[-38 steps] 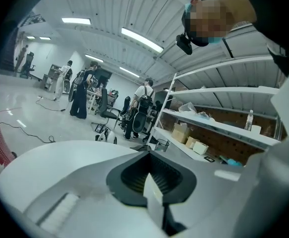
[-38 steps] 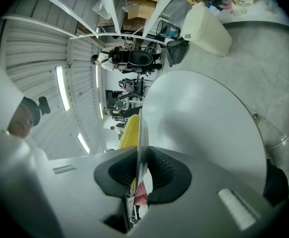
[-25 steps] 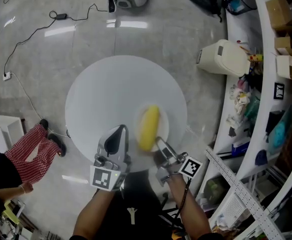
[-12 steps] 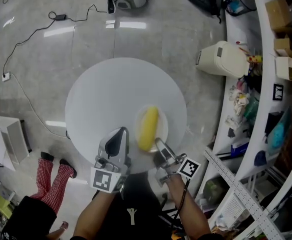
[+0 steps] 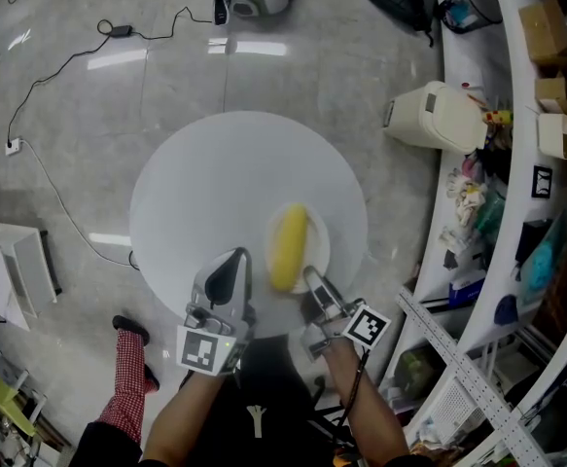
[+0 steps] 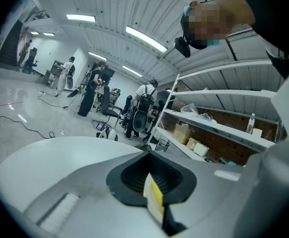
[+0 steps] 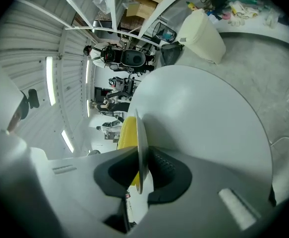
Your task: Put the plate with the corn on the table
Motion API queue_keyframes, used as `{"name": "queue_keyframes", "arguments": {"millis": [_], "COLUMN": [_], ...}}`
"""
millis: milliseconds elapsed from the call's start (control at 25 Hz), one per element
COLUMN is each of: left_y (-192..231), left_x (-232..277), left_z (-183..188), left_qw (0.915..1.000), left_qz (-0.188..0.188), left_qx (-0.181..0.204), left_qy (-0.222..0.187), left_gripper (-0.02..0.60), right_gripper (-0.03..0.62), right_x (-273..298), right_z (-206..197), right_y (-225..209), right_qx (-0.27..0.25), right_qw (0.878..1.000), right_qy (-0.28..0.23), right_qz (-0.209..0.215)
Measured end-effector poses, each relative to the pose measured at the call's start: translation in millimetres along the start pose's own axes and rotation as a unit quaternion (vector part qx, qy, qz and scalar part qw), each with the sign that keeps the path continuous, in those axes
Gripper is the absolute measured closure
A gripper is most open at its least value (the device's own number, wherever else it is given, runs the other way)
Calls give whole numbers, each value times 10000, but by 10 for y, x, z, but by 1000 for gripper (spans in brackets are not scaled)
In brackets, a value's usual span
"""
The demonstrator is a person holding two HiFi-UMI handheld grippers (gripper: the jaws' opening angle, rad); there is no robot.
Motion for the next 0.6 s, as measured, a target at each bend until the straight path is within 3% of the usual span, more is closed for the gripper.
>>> {"name": "queue_keyframes", "arguments": {"millis": [600], "left_y": [-3], "left_x": [-63], "left_z": [-79], "left_qw": [9999], "left_qz": [-40], "left_qx": [-41], "left_qy": [97], "left_gripper": [580], "right_gripper": [531], "right_x": [27], "right_z": [-71], "right_y": [-89], "right_qx": [-614], "right_qw": [9958], "right_qy": [208], "right_qz": [-648]}}
Point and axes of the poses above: the fingertips, and each gripper's own axes: x forward along the fingers, y to its left, z out of its top, the point moved 3 cm from there along -x, backward along the fingers, and after that the axes turned 10 degrees about -y, right-handed, at the moved point
